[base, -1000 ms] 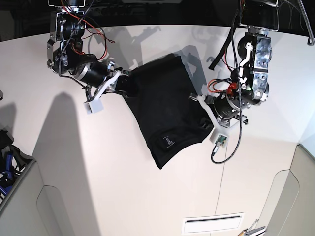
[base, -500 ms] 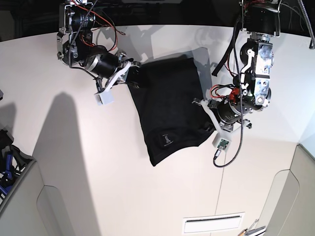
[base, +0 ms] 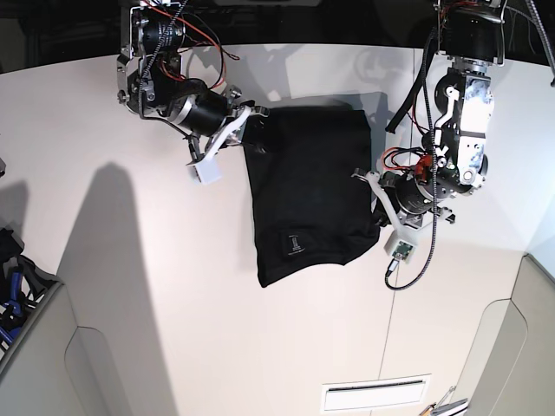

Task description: Fold the T-shirt properly

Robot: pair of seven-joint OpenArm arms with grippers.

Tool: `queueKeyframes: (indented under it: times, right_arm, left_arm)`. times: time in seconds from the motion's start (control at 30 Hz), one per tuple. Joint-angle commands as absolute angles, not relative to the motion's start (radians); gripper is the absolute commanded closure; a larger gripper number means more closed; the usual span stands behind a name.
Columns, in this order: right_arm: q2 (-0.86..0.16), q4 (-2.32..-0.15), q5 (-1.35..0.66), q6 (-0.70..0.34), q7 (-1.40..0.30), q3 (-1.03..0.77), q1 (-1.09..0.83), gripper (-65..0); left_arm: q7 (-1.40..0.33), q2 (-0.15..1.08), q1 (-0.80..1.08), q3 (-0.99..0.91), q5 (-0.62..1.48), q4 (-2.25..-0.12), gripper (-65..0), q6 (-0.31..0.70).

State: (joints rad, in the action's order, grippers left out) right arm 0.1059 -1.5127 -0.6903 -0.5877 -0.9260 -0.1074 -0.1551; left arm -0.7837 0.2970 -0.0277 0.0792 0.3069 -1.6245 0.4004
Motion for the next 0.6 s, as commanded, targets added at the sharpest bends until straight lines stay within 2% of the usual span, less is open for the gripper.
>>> queueKeyframes:
  times: [0.0,0.2,0.4,0.57]
  right_arm:
    - [0.111,-1.531,-0.71,-0.599,-0.918,-0.094,-0.147,0.0]
    - [0.079,-1.555,-0.643,-0.599,-0.918,-0.111,-0.146,0.0]
    - [-0.068,-1.683,-0.652,-0.599,-0.93,-0.146,-0.212,0.0]
    - [-0.179,-1.815,-0.718,-0.599,-0.983,-0.158,-0.325,0.0]
  left_arm:
    - [-0.76,0.303,-0.044,0.072,0.31,-1.64,-4.3,0.401]
    - [-0.822,0.303,-0.041,-0.038,0.319,-1.653,-4.3,0.426]
    - [-0.881,0.302,0.062,-0.212,0.461,-1.744,-4.3,0.503]
    - [-0.895,0.302,0.253,-0.308,0.5,-1.911,-4.3,0.509]
